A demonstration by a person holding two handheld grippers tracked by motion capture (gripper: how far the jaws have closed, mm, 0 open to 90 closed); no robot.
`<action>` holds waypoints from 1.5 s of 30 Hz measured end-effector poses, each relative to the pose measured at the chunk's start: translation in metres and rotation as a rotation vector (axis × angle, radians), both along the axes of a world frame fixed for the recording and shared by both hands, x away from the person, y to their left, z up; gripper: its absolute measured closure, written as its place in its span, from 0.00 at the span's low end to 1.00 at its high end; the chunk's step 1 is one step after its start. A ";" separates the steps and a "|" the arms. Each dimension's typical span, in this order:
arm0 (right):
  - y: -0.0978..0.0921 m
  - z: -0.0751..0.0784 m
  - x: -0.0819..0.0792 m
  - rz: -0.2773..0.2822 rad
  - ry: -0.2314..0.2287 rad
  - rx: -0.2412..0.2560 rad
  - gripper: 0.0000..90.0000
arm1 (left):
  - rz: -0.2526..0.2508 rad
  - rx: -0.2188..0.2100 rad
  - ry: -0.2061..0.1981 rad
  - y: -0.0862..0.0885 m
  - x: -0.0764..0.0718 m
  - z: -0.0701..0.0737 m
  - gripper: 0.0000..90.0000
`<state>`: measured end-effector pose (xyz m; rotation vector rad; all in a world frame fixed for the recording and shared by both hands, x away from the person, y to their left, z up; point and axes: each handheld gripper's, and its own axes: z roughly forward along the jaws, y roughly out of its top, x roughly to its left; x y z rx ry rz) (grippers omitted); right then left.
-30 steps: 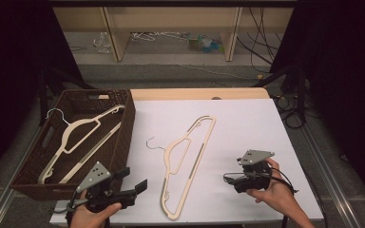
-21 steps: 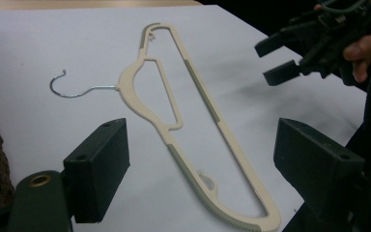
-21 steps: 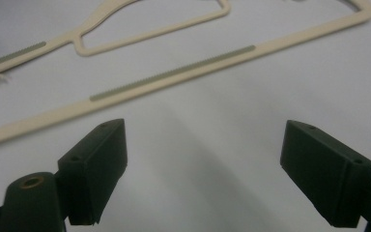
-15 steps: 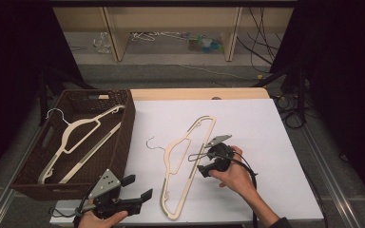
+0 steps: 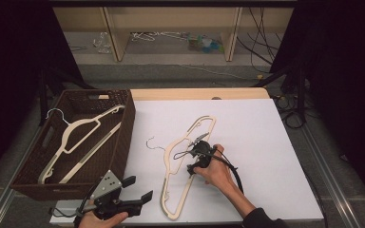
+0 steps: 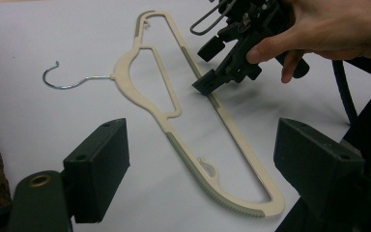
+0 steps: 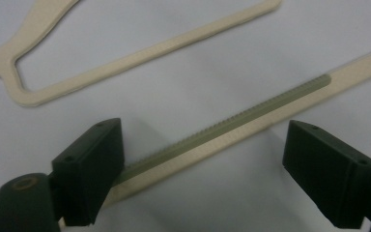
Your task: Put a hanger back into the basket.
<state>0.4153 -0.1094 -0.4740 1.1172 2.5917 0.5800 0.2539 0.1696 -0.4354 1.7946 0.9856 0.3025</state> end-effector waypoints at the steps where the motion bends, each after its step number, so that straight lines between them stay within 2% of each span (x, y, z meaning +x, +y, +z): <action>1: -0.001 0.000 0.000 -0.006 0.016 0.009 0.20 | -0.004 0.002 -0.003 0.000 0.000 0.000 0.22; 3: -0.002 0.000 -0.001 -0.024 0.045 0.025 0.24 | 0.001 -0.002 0.003 -0.001 -0.001 0.000 0.22; 7: -0.008 0.002 0.001 0.021 0.055 0.030 0.32 | -0.004 0.006 0.003 -0.001 -0.001 -0.001 0.22; 12: -0.026 0.007 0.003 0.084 0.085 0.013 0.55 | -0.009 0.001 0.000 0.001 -0.002 -0.001 0.22; 13: -0.031 0.008 0.003 0.096 0.095 0.013 0.60 | -0.009 0.015 -0.002 0.001 -0.002 -0.001 0.22; 16: -0.043 0.010 0.006 0.122 0.108 -0.002 0.70 | 0.000 0.011 0.013 0.000 -0.003 -0.002 0.22; 20: -0.055 0.013 0.010 0.142 0.137 -0.031 0.78 | -0.015 0.014 0.010 -0.001 -0.003 -0.003 0.23; 27: -0.068 0.015 0.017 0.143 0.155 -0.050 0.84 | -0.021 0.020 0.016 0.000 -0.001 -0.005 0.23; 32: -0.063 0.015 0.016 0.097 0.156 -0.067 0.81 | -0.029 0.022 0.026 -0.004 0.000 -0.007 0.23; 37: -0.059 0.016 0.016 0.107 0.156 -0.100 0.83 | -0.045 0.036 0.029 -0.009 0.001 -0.009 0.23; 38: -0.058 0.016 0.016 0.136 0.146 -0.113 0.83 | -0.050 0.040 0.032 -0.009 0.001 -0.009 0.23; 40: -0.055 0.017 0.015 0.146 0.138 -0.139 0.84 | -0.063 0.052 0.024 -0.009 0.002 -0.008 0.24; 42: -0.055 0.018 0.014 0.145 0.140 -0.145 0.85 | -0.061 0.047 0.034 -0.009 0.002 -0.009 0.24; 44: -0.057 0.020 0.016 0.148 0.095 -0.176 0.87 | -0.066 0.054 0.031 -0.010 0.003 -0.010 0.24; 45: -0.059 0.022 0.017 0.154 0.098 -0.187 0.87 | -0.067 0.056 0.033 -0.010 0.004 -0.010 0.24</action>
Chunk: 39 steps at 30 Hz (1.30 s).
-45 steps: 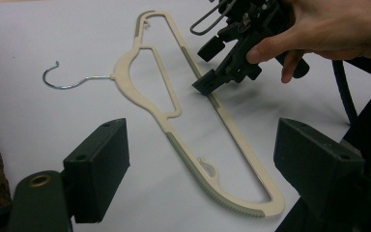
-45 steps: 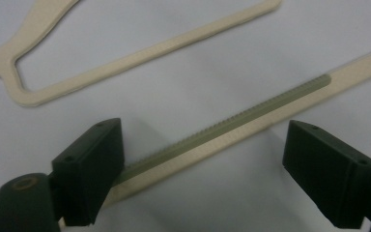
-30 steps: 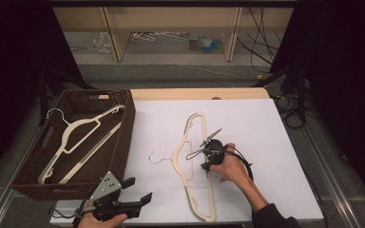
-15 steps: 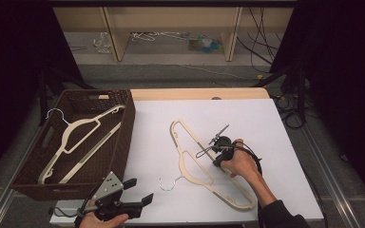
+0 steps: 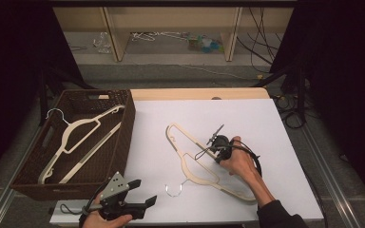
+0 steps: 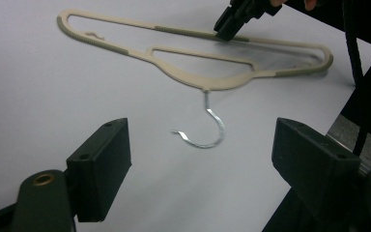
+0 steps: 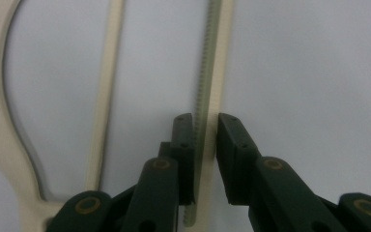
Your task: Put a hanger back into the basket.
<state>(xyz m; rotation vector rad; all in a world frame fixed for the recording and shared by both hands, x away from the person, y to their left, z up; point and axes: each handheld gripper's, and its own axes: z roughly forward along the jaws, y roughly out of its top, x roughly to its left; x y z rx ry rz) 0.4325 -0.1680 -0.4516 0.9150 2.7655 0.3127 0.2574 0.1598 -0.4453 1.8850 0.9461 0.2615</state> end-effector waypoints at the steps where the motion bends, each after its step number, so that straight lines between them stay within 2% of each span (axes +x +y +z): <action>1: -0.002 0.001 0.001 -0.001 0.007 0.011 0.87 | -0.005 0.004 -0.001 0.000 0.001 0.000 0.24; 4: -0.004 0.004 0.001 0.018 0.017 0.029 0.87 | -0.004 0.001 0.007 -0.001 0.002 -0.001 0.24; 6: -0.004 0.002 0.002 0.015 0.044 0.030 0.87 | -0.001 0.006 0.006 -0.001 0.002 -0.001 0.24; 8: -0.005 -0.004 0.003 0.016 0.046 0.029 0.87 | -0.014 0.010 -0.004 -0.001 0.003 -0.001 0.24; 10: -0.007 -0.004 0.004 -0.002 0.052 0.051 0.86 | -0.002 0.005 0.005 -0.001 0.002 -0.001 0.24; 13: -0.010 -0.005 0.005 -0.042 0.064 0.062 0.78 | 0.000 0.005 0.005 -0.001 0.002 -0.001 0.24; 14: -0.010 -0.005 0.005 -0.051 0.080 0.059 0.78 | -0.001 0.005 0.005 -0.001 0.002 -0.001 0.24; 16: -0.010 -0.005 0.007 -0.029 0.087 0.052 0.78 | -0.001 0.005 0.006 -0.001 0.002 -0.001 0.24; 20: -0.005 -0.004 0.013 -0.003 0.135 0.012 0.79 | -0.004 0.008 0.000 0.000 0.002 -0.001 0.24; 25: 0.000 -0.003 0.015 0.042 0.155 -0.019 0.86 | -0.004 0.012 -0.001 0.001 0.002 -0.001 0.24; 28: -0.002 -0.002 0.015 0.052 0.157 -0.009 0.87 | -0.009 0.010 0.007 -0.001 0.002 -0.001 0.24; 31: -0.003 0.001 0.014 0.079 0.153 -0.012 0.88 | -0.019 0.019 -0.006 -0.004 0.005 -0.002 0.24; 35: -0.001 0.014 0.011 0.093 0.118 -0.002 0.88 | -0.045 0.050 -0.013 -0.012 0.013 -0.005 0.25; 36: 0.000 0.018 0.009 0.100 0.118 -0.010 0.88 | -0.056 0.059 -0.018 -0.015 0.016 -0.006 0.25; 38: 0.003 0.027 0.006 0.109 0.086 -0.016 0.88 | -0.088 0.088 -0.037 -0.024 0.024 -0.010 0.26; 39: 0.006 0.032 0.003 0.121 0.082 -0.035 0.88 | -0.099 0.096 -0.046 -0.028 0.027 -0.012 0.26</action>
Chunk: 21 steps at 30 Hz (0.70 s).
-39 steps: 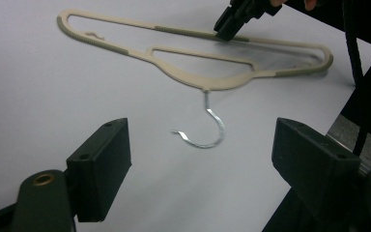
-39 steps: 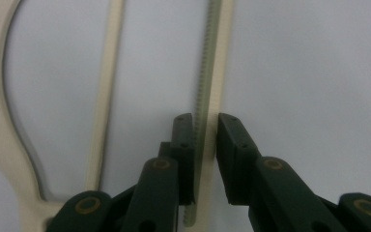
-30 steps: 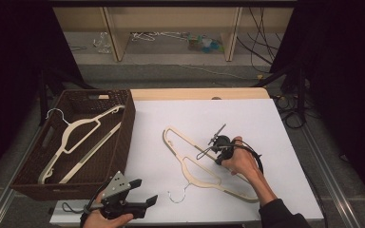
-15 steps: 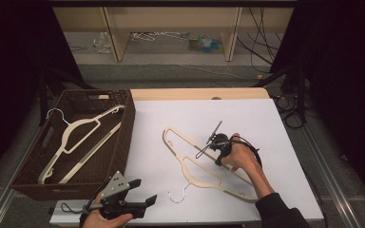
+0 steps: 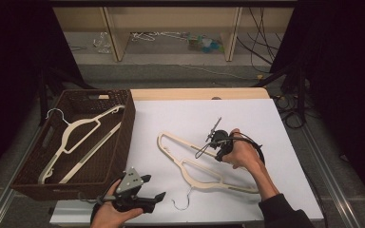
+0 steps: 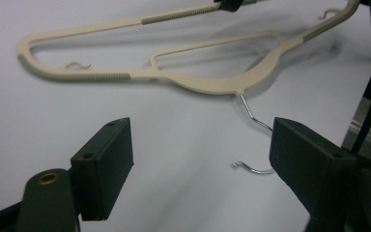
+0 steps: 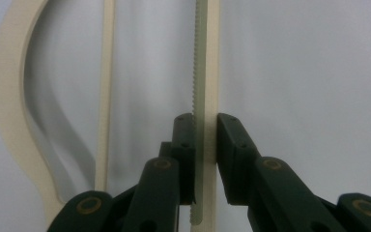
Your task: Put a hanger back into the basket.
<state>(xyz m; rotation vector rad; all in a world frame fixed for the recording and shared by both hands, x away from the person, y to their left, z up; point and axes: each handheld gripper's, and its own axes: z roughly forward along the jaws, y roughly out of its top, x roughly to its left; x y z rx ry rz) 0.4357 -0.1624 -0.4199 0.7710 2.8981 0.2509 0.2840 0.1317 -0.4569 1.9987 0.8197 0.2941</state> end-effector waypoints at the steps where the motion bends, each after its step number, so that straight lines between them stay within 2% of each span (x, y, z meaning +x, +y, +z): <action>1: 0.001 0.003 -0.001 0.007 -0.014 0.003 0.88 | -0.015 0.024 -0.015 -0.005 0.004 -0.002 0.26; 2: 0.003 0.006 -0.002 0.021 -0.028 0.006 0.88 | -0.041 0.078 -0.030 -0.009 0.009 -0.004 0.27; 4: 0.006 0.010 -0.005 0.033 -0.028 0.009 0.88 | -0.060 0.110 -0.047 -0.017 0.015 -0.009 0.27; 8: 0.007 0.013 -0.007 0.058 -0.043 -0.003 0.88 | -0.090 0.143 -0.087 -0.033 0.027 -0.018 0.29; 10: 0.008 0.016 -0.008 0.057 -0.040 -0.008 0.88 | -0.096 0.161 -0.079 -0.039 0.031 -0.020 0.29; 11: 0.008 0.017 -0.008 0.060 -0.042 -0.003 0.88 | -0.103 0.159 -0.088 -0.041 0.032 -0.022 0.29; 12: 0.009 0.018 -0.009 0.052 -0.043 0.000 0.88 | -0.110 0.183 -0.099 -0.043 0.033 -0.022 0.29; 15: 0.009 0.021 -0.010 0.072 -0.056 -0.007 0.88 | -0.111 0.210 -0.127 -0.050 0.035 -0.026 0.29; 18: 0.010 0.024 -0.012 0.057 -0.046 -0.001 0.88 | -0.127 0.248 -0.150 -0.056 0.036 -0.027 0.29; 19: 0.009 0.025 -0.012 0.067 -0.046 -0.004 0.88 | -0.128 0.257 -0.160 -0.058 0.036 -0.028 0.29; 21: 0.010 0.025 -0.013 0.066 -0.050 -0.004 0.88 | -0.139 0.297 -0.186 -0.061 0.036 -0.030 0.30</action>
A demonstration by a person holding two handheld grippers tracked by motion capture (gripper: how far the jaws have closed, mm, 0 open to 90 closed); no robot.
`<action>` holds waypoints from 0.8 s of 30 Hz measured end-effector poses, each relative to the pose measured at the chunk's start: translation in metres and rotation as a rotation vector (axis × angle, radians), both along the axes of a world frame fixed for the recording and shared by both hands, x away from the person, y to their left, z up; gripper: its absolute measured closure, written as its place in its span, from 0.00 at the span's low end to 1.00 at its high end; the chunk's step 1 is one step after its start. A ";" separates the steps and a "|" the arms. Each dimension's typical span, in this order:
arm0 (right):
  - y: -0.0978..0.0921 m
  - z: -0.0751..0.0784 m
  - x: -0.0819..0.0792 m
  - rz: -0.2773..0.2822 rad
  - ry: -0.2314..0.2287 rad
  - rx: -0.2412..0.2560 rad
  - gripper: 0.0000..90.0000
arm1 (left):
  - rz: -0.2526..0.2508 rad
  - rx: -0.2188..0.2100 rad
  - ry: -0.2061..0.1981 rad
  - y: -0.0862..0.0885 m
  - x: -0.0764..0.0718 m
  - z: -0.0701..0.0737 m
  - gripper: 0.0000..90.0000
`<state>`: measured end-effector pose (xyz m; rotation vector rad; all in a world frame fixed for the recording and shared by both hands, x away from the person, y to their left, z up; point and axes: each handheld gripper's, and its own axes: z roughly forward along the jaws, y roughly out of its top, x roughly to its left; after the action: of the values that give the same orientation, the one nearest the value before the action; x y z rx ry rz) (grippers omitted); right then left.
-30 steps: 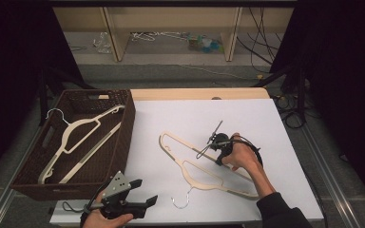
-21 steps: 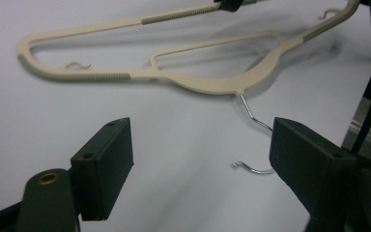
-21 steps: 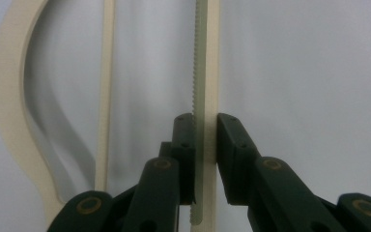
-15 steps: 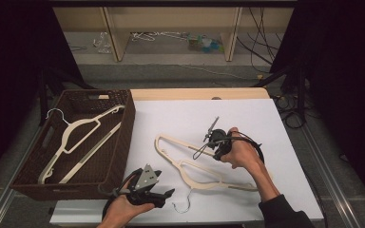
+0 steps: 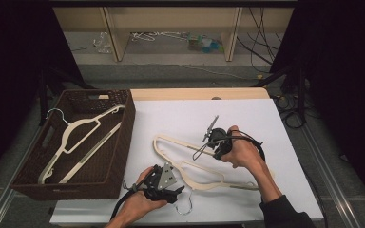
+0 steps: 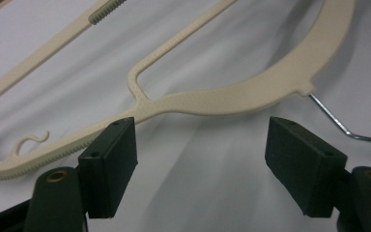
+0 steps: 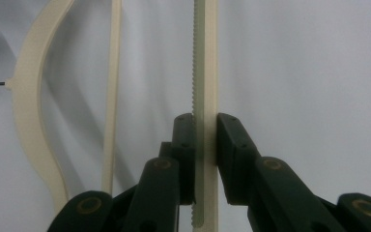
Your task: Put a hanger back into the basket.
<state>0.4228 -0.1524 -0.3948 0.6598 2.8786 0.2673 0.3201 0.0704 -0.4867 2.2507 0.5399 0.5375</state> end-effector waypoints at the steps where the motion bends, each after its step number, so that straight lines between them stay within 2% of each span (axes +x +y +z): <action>1: 0.000 0.000 0.000 0.001 0.005 0.000 0.88 | -0.012 0.042 -0.008 0.000 0.001 0.001 0.30; 2: 0.001 0.000 0.000 0.003 0.008 -0.004 0.88 | -0.008 0.032 -0.012 -0.002 0.001 -0.001 0.31; 4: 0.001 0.000 -0.001 0.000 0.008 -0.001 0.88 | -0.002 0.045 -0.017 -0.002 0.003 -0.001 0.31; 7: 0.001 0.000 0.000 0.018 0.000 -0.002 0.88 | -0.008 0.083 -0.029 -0.003 0.004 0.000 0.32; 9: 0.002 0.001 -0.001 0.008 0.004 0.001 0.88 | -0.012 0.073 -0.032 -0.006 0.003 -0.002 0.32; 11: 0.002 0.000 -0.001 0.012 0.006 0.002 0.88 | -0.024 0.102 -0.048 -0.007 0.004 -0.002 0.32; 12: 0.002 0.000 -0.001 0.014 0.006 0.002 0.88 | -0.026 0.090 -0.048 -0.009 0.003 -0.003 0.33; 15: 0.002 0.000 -0.001 0.015 0.009 0.002 0.88 | -0.041 0.129 -0.050 -0.011 0.002 -0.003 0.34; 19: 0.003 -0.001 -0.001 0.017 0.015 0.005 0.88 | -0.035 0.144 -0.083 -0.016 0.004 -0.003 0.32; 20: 0.003 -0.001 -0.001 0.018 0.011 0.002 0.88 | -0.042 0.162 -0.089 -0.016 0.004 -0.002 0.31; 21: 0.003 -0.001 0.000 0.020 0.011 0.005 0.88 | -0.043 0.150 -0.099 -0.016 0.004 -0.003 0.31; 24: 0.000 -0.001 0.000 0.020 0.019 0.010 0.88 | -0.073 0.161 -0.133 -0.016 0.002 -0.001 0.31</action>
<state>0.4231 -0.1520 -0.3958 0.6390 2.9050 0.2802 0.3218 0.0546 -0.4876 2.3548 0.3561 0.7097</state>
